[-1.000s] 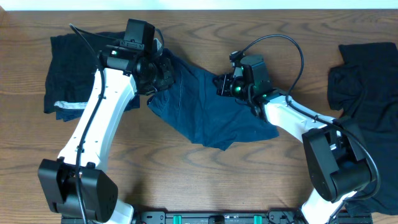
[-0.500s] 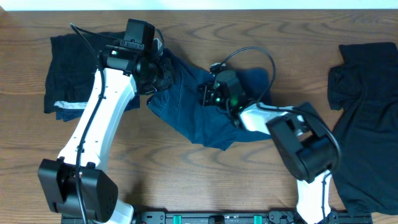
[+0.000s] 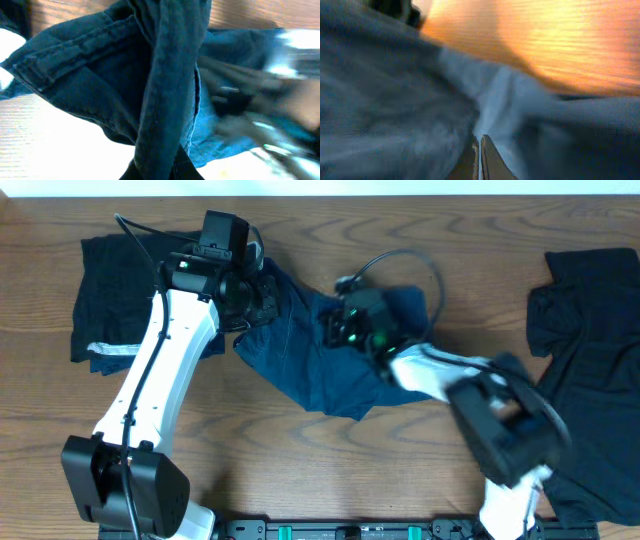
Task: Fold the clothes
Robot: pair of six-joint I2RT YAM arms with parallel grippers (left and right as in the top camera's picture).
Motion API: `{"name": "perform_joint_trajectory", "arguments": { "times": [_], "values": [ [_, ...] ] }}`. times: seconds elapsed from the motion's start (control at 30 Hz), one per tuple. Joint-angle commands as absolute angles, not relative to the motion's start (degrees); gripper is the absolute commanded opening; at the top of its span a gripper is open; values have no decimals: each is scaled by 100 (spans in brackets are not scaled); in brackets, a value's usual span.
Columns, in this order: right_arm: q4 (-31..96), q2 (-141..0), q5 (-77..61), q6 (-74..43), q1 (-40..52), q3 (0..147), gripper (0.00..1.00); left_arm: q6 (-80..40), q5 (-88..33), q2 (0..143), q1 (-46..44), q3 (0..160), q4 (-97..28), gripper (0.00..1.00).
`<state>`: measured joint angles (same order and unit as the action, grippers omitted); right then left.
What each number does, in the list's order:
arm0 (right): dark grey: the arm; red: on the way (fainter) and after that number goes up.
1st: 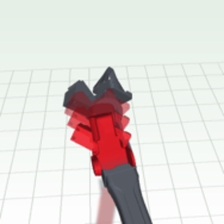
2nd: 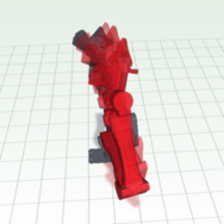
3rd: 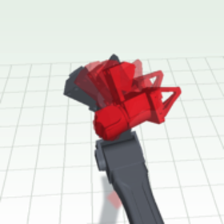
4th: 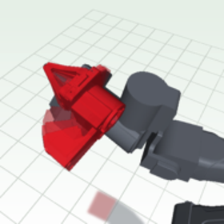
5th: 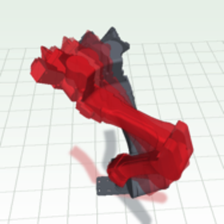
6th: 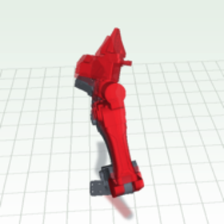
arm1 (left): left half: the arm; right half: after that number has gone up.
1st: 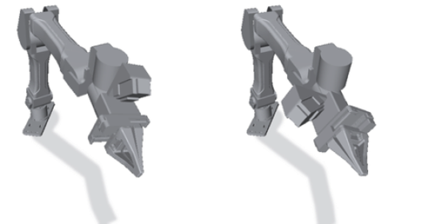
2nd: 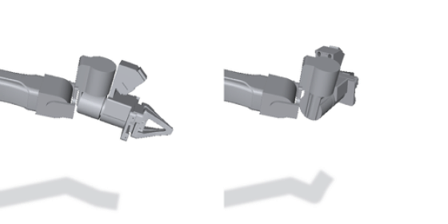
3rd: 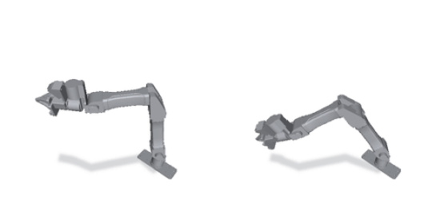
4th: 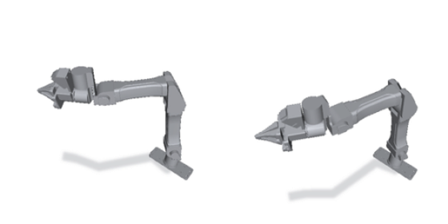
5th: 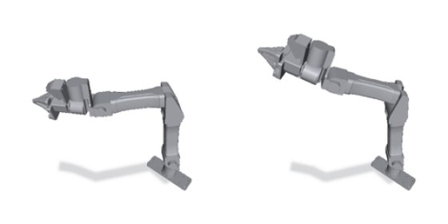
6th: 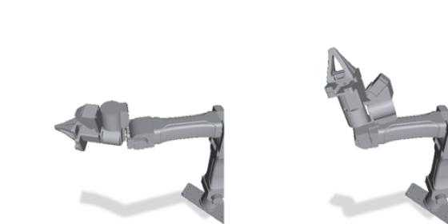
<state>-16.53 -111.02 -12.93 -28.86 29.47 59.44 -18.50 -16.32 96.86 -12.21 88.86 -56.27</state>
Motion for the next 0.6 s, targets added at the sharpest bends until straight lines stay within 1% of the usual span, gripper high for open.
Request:
{"name": "perform_joint_trajectory", "arguments": {
  "times": [0.0, 0.13, 0.27, 0.37, 0.57],
  "values": [
    [-657, -9883, -1389, -2613, 2399, 6027, 1, -1660, -1367, 9535, -1229, 9052, -5658, 6],
    [1234, -9087, -1225, -1739, 1844, 6027, 1, -1651, -1372, 9535, -1260, 9052, -5651, 6],
    [2373, -9041, -698, -1203, 1446, 6012, 1, -1658, -1369, 9535, -1415, 9052, -5618, 6],
    [2670, -9258, -642, -1007, 1247, 5961, 1, -1658, -1369, 9535, -1575, 9052, -5531, 6],
    [2554, -10116, -528, -954, 1105, 5907, 1, -1772, -1367, 9537, -1806, 9052, -5277, 6]
  ]
}}
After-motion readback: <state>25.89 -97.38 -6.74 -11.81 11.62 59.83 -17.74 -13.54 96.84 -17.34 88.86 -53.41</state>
